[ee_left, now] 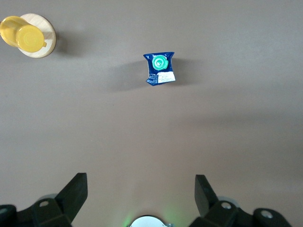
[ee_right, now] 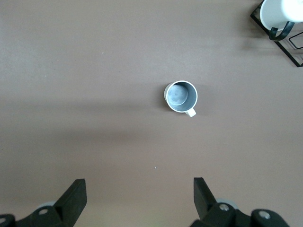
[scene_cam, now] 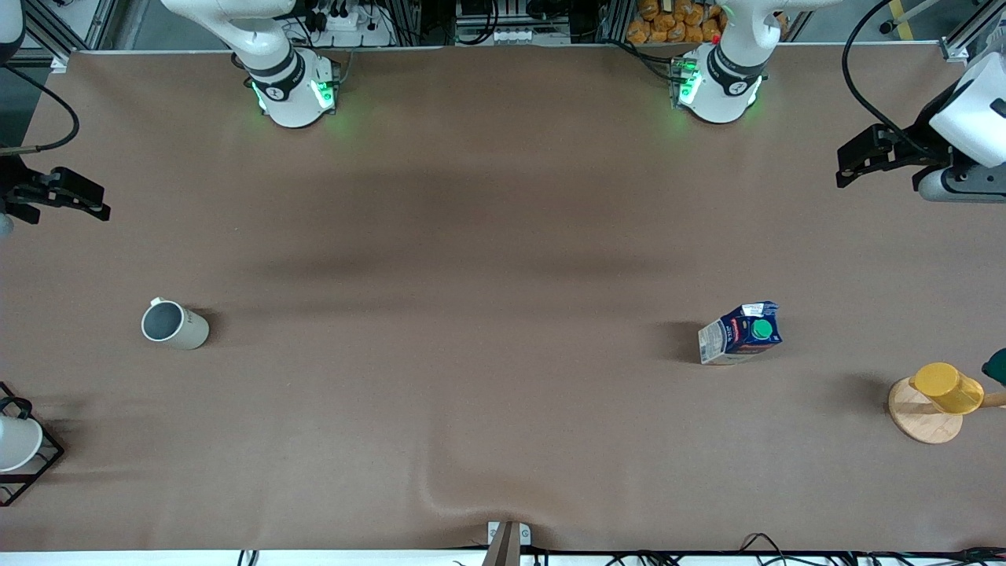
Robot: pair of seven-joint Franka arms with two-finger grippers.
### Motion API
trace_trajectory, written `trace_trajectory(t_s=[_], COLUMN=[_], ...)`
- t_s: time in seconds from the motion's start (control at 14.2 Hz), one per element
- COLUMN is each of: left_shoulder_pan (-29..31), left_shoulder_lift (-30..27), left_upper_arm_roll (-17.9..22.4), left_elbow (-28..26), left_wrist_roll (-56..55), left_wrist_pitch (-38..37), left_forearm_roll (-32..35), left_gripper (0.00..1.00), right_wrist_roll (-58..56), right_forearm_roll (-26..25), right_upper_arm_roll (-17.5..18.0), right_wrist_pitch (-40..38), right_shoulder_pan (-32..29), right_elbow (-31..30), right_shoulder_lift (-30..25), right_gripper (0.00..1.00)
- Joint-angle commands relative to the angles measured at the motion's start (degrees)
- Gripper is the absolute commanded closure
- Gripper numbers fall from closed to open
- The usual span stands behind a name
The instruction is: Place milk next to cup
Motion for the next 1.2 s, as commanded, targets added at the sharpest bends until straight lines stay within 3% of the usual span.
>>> trace_trajectory(t_s=[0.0,0.64,0.92,1.13], left_shoulder_pan=[0.1,1.8,2.7,2.9], left_shoulder_lift=[-0.8,1.6,2.0,5.0], left_upper_arm_roll=[0.2,0.3,0.3,0.3], left_elbow=[-0.8,-1.9,-9.0,-10.4], left_wrist_roll=[2.5,1.7,1.6,1.6], left_wrist_pitch=[-0.5,1.7,11.1,13.9], left_forearm_roll=[0.8,-0.4,-1.1,-1.2], left_gripper=[0.00,0.00,0.00,0.00], right_wrist_roll=[0.1,-0.5,-0.6,-1.6], right_forearm_roll=[-1.0,-0.1,-0.1,-0.1], right_upper_arm_roll=[-0.1,-0.5,-0.5,-0.5], right_wrist_pitch=[0.2,0.0,0.2,4.2], right_shoulder_pan=[1.0,-1.3,-1.8,-2.6], right_elbow=[0.4,-0.2,-0.1,0.0], right_shoulder_lift=[0.1,3.5,3.9,8.0], right_gripper=[0.00,0.00,0.00,0.00])
